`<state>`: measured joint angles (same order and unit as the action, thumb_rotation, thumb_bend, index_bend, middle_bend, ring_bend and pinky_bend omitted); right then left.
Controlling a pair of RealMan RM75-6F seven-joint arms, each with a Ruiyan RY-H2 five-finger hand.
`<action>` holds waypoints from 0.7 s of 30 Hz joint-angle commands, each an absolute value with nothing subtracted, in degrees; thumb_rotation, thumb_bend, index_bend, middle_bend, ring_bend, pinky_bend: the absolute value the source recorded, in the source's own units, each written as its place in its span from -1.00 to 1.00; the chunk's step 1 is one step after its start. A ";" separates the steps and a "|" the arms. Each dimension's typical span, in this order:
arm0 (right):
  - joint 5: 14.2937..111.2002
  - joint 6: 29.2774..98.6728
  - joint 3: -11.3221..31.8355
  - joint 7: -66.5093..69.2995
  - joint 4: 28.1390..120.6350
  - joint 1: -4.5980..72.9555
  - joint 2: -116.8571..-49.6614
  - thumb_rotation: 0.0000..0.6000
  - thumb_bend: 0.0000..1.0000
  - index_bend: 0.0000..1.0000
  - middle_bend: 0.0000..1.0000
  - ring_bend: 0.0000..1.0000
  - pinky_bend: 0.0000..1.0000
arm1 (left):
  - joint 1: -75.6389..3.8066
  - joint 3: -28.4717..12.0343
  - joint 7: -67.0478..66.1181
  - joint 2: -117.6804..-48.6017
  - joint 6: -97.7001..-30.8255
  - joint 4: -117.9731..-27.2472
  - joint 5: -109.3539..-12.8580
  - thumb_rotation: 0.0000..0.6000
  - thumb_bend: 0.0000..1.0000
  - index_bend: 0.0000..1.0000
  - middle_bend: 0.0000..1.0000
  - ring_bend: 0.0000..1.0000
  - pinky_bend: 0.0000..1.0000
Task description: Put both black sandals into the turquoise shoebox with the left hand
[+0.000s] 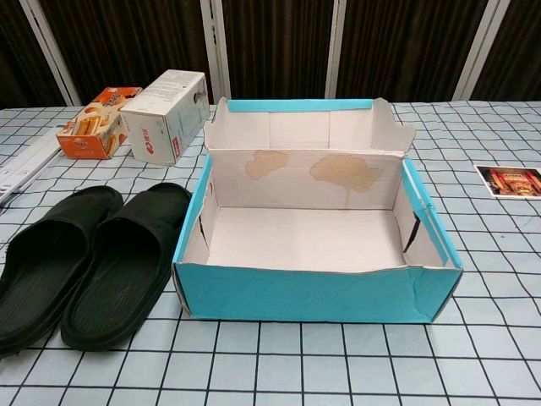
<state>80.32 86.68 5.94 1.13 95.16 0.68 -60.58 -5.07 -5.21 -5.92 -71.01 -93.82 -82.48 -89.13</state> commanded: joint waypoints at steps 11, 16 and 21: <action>79.98 85.88 5.57 0.32 95.83 0.58 -60.36 1.00 -0.53 -0.96 -0.67 -0.63 -0.54 | -5.30 -4.91 -6.48 -70.84 -93.46 -83.39 -89.62 1.00 -0.58 -1.00 -0.95 -0.88 -0.57; 79.52 85.53 5.63 -0.06 95.92 0.66 -60.41 1.00 -0.53 -0.96 -0.67 -0.63 -0.55 | -5.79 -5.04 -6.05 -71.15 -91.66 -82.82 -88.37 1.00 -0.58 -1.00 -0.94 -0.88 -0.57; 79.47 84.87 5.52 -0.35 95.60 0.94 -60.52 1.00 -0.53 -0.96 -0.67 -0.63 -0.55 | -5.97 -4.91 -6.63 -71.21 -91.63 -83.04 -88.78 1.00 -0.58 -1.00 -0.92 -0.88 -0.57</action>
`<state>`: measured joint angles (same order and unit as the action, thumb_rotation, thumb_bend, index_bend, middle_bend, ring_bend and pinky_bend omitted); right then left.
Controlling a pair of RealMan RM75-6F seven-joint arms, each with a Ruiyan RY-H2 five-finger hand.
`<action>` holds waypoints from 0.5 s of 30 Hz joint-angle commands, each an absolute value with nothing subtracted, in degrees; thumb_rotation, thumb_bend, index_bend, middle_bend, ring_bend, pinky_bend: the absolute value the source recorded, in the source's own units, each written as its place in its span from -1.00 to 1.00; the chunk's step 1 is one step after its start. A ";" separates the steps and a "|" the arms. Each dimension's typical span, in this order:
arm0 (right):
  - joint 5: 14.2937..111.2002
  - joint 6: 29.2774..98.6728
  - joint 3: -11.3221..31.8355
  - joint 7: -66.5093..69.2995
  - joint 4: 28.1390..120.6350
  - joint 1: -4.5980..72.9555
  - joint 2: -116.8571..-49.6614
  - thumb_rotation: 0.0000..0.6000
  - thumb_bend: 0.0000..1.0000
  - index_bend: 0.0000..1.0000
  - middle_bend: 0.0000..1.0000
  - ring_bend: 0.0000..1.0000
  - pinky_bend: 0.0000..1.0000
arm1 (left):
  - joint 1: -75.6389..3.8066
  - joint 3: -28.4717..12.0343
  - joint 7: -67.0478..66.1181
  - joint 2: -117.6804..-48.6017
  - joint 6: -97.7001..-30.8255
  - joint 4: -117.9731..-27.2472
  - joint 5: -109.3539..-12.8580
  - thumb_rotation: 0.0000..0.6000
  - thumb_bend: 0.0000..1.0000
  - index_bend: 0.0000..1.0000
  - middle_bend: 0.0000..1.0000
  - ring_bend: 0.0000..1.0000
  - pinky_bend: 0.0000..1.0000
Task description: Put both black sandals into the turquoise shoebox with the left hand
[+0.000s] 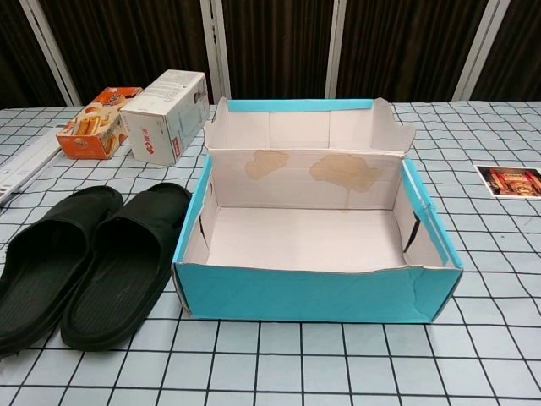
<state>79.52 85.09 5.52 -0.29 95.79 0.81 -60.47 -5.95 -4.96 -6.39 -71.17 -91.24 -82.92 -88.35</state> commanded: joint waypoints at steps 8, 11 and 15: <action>78.79 84.83 5.93 0.75 95.20 0.90 -60.59 1.00 -0.53 -0.96 -0.67 -0.63 -0.55 | -7.79 -4.30 -1.76 -70.71 -88.11 -86.31 -89.38 1.00 -0.65 -1.00 -0.73 -0.88 -0.57; 79.27 84.73 5.92 1.25 95.12 1.08 -60.58 1.00 -0.53 -0.96 -0.67 -0.63 -0.55 | -11.00 -4.61 2.47 -68.72 -81.65 -91.27 -88.09 1.00 -0.67 -1.00 -0.71 -0.86 -0.57; 79.45 84.14 5.86 1.68 94.87 1.39 -60.56 1.00 -0.53 -0.96 -0.67 -0.63 -0.55 | -16.00 -6.06 6.79 -65.49 -70.81 -98.55 -83.05 1.00 -0.67 -0.96 -0.70 -0.85 -0.56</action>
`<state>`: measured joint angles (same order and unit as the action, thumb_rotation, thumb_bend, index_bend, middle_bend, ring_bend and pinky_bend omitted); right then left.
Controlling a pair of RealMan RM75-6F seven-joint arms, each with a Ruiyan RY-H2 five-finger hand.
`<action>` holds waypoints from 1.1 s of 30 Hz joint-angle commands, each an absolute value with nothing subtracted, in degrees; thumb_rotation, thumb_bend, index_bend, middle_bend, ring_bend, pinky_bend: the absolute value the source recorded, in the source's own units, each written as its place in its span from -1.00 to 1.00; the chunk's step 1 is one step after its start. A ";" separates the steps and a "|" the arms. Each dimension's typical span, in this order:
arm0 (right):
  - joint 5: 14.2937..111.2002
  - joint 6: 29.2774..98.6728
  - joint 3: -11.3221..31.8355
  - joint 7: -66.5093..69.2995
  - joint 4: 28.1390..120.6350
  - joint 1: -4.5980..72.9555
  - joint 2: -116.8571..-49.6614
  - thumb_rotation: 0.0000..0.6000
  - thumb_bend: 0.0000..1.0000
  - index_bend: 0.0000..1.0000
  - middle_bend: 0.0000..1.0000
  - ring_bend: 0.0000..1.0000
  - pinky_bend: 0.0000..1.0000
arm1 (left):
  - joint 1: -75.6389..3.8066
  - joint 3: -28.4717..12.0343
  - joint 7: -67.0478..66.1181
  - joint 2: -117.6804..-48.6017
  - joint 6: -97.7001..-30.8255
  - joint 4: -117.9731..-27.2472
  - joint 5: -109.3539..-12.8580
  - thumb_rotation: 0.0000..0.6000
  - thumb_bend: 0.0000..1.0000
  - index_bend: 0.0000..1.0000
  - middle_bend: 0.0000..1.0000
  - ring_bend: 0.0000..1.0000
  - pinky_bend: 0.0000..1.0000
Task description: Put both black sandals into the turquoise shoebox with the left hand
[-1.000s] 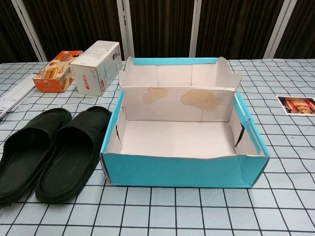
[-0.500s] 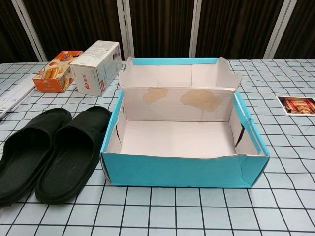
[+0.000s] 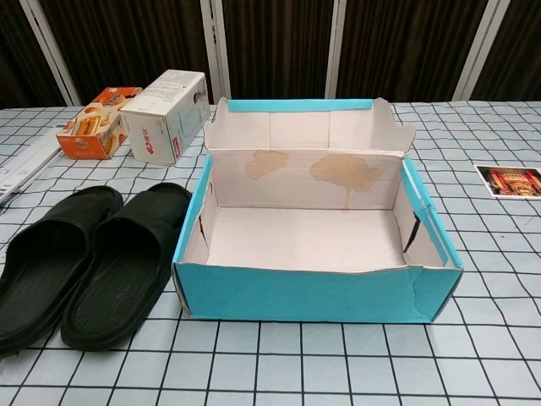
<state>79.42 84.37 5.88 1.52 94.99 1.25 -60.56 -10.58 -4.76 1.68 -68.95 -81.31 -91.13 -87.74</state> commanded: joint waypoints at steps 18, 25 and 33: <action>78.73 84.25 6.29 3.62 94.16 1.20 -60.33 1.00 -0.53 -0.94 -0.67 -0.63 -0.55 | -33.38 -6.57 -31.94 -66.98 -56.61 -107.50 -50.92 1.00 -0.77 -0.98 -0.84 -0.85 -0.57; 78.27 83.36 6.22 3.01 94.19 1.52 -60.47 1.00 -0.53 -0.94 -0.67 -0.63 -0.55 | -37.52 -5.01 -45.14 -69.25 -61.66 -107.92 -41.63 1.00 -0.77 -0.90 -0.81 -0.86 -0.59; 77.33 82.68 6.43 2.82 94.06 1.71 -60.51 1.00 -0.53 -0.94 -0.67 -0.63 -0.55 | -40.43 -4.83 -50.14 -72.75 -65.14 -104.62 -35.43 1.00 -0.77 -0.85 -0.74 -0.86 -0.59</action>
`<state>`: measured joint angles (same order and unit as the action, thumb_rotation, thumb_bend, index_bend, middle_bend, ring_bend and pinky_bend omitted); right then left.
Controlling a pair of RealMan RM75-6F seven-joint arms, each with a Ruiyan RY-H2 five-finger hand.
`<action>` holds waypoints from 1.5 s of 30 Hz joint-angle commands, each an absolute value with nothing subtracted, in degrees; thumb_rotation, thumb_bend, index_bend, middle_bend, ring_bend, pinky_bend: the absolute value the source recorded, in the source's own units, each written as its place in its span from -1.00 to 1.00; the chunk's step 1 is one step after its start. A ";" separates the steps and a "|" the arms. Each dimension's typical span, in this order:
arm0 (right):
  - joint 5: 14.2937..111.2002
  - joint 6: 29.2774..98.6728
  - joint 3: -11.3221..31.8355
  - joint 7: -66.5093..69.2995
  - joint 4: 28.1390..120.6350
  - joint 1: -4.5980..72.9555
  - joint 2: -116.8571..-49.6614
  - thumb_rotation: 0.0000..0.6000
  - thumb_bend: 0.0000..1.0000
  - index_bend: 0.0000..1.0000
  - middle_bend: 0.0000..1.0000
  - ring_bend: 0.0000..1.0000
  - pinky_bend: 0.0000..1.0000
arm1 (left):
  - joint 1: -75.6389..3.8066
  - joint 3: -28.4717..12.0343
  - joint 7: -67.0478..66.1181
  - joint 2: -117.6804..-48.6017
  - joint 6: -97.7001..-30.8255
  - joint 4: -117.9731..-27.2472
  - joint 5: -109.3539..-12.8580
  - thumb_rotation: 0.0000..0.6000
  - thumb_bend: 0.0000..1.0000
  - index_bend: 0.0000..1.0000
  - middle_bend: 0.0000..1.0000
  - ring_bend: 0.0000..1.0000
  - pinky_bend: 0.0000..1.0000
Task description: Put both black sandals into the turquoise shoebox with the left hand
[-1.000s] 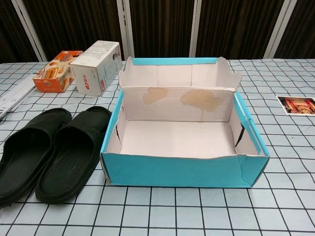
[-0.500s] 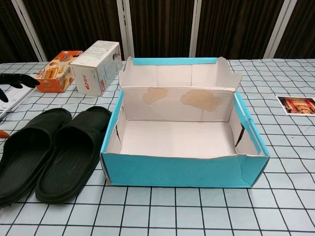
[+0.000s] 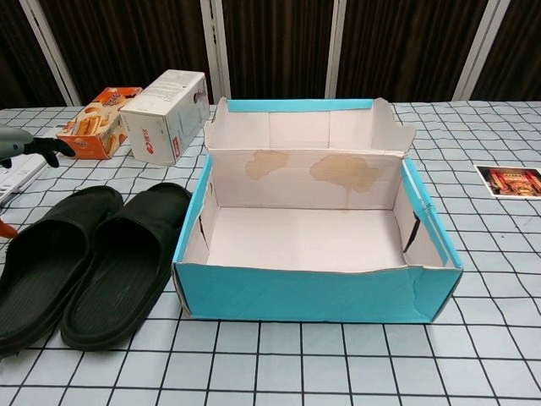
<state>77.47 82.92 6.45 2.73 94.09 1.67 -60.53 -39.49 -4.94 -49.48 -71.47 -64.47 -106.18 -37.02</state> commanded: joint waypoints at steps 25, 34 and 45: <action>76.45 81.06 6.45 2.19 93.68 2.49 -60.86 1.00 -0.53 -0.90 -0.67 -0.63 -0.55 | -41.64 -3.42 -38.91 -80.48 -56.70 -90.40 -41.62 1.00 -0.76 -0.73 -0.60 -0.86 -0.59; 76.78 81.50 6.43 2.69 93.82 2.32 -60.70 1.00 -0.53 -0.90 -0.67 -0.63 -0.55 | -41.01 -2.56 -39.22 -81.66 -58.97 -88.69 -42.67 1.00 -0.75 -0.58 -0.44 -0.86 -0.59; 76.84 81.54 6.36 2.80 94.09 2.26 -60.53 1.00 -0.53 -0.90 -0.67 -0.62 -0.55 | -41.73 -2.76 -41.20 -83.51 -59.70 -87.45 -42.56 1.00 -0.48 -0.43 -0.33 -0.85 -0.59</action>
<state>76.85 81.55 6.36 2.81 94.09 2.26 -60.54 -41.67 -2.77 -41.08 -83.41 -59.61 -87.46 -42.56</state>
